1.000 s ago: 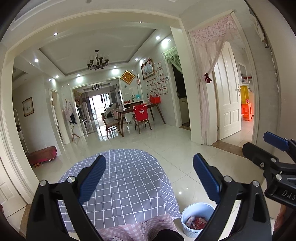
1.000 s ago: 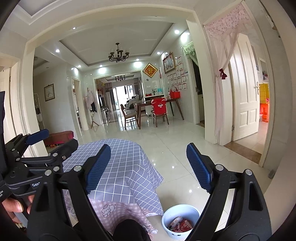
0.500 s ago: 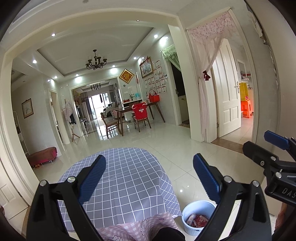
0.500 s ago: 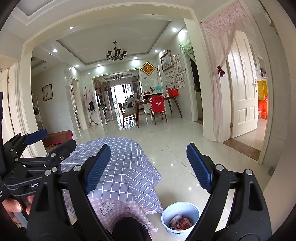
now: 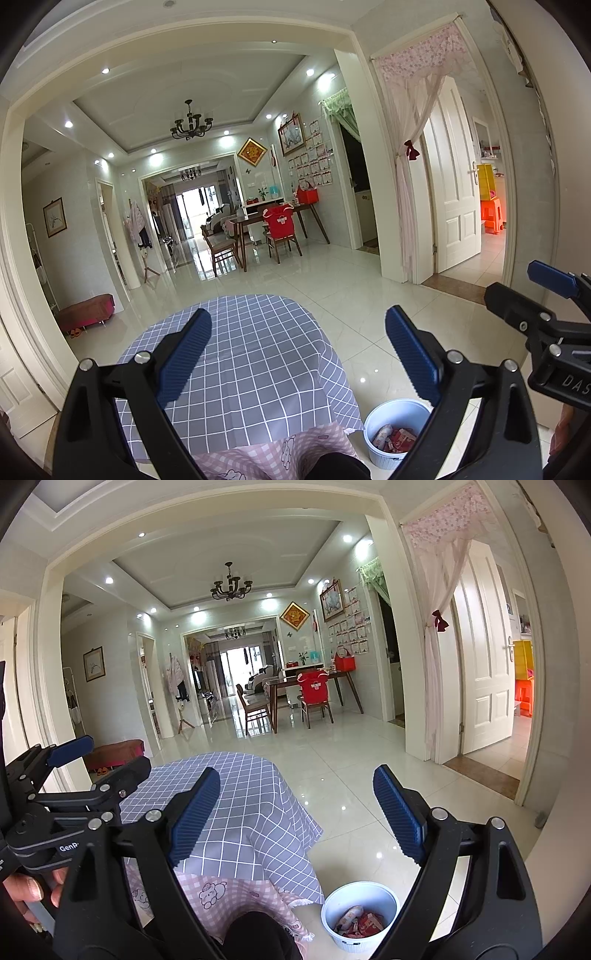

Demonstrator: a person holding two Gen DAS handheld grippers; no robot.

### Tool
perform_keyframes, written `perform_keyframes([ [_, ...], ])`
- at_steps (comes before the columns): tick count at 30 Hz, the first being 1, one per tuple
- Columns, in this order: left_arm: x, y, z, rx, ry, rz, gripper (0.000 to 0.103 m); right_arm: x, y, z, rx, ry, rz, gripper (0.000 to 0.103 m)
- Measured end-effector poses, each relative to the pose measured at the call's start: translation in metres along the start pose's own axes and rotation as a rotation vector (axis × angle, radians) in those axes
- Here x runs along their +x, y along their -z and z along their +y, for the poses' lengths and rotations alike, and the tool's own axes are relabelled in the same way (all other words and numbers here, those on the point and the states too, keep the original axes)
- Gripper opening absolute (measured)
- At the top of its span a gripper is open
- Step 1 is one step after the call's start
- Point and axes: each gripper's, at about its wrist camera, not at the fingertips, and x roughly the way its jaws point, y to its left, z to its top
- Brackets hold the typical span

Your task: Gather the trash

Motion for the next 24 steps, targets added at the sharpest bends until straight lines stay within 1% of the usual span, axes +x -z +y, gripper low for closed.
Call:
perform_keyframes([
  [24, 0.0035, 0.0041, 0.0039, 0.004, 0.002, 0.005, 0.093, -0.0009, -0.0003, -0.0003, 0.002, 0.003, 0.000, 0.084],
])
